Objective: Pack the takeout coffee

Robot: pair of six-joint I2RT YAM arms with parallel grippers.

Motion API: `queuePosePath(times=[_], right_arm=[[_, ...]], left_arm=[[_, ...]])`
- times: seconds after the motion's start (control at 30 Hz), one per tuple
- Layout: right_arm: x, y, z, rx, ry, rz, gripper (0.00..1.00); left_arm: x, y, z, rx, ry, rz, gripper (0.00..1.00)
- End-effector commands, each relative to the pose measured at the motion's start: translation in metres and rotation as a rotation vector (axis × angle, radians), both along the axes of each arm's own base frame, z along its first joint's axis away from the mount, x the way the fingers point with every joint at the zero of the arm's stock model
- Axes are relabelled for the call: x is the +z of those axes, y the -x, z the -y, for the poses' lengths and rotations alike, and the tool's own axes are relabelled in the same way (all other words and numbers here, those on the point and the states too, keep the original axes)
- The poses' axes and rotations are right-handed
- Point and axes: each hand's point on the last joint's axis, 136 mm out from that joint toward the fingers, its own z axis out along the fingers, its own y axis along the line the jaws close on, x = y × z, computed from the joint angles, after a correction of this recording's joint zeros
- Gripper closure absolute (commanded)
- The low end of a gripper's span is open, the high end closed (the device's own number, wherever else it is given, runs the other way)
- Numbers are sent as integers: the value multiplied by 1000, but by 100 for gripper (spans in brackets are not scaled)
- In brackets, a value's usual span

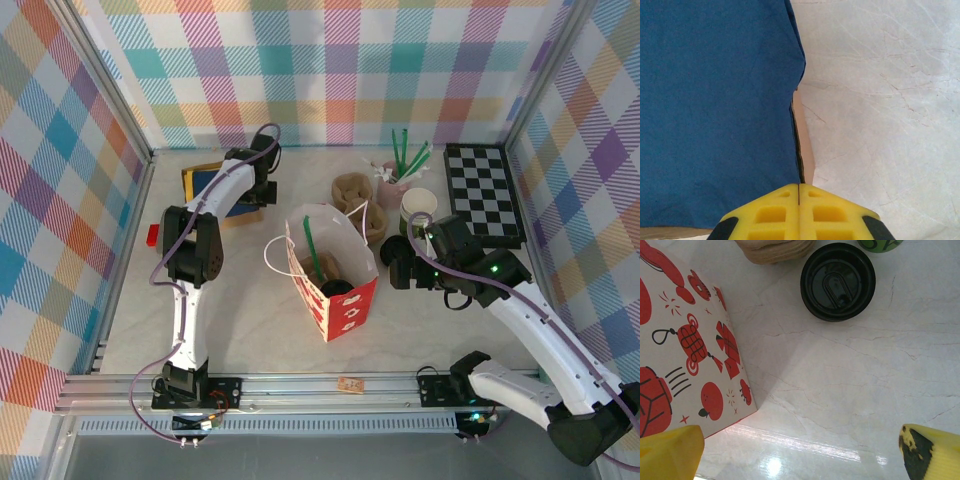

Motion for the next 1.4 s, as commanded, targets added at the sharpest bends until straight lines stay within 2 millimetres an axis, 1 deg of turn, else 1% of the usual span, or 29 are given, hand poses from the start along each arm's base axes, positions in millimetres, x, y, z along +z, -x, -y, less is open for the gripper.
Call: queuePosePath(times=[0.0,0.3,0.43,0.6,1.03,1.23,1.37], right_arm=[[1,-5,1,-21,-2,11,0],[2,-5,0,-23,-11,14,1],[8,-5,2,-24,-12,30,1],[16,-5,1,-24,-20,43,1],[26,2,4,-30,-50,60,1],[30,8,8,-35,-56,70,1],[31,11,9,-35,-60,74,1]], left_arm=[[11,-4,-7,16,-10,18,100],[39,-3,-7,5,-7,54,100],[49,0,-9,4,-8,60,100],[62,4,-6,1,21,74,100],[94,23,4,-1,123,103,100],[113,33,10,1,185,130,100],[130,40,16,-4,245,156,100]])
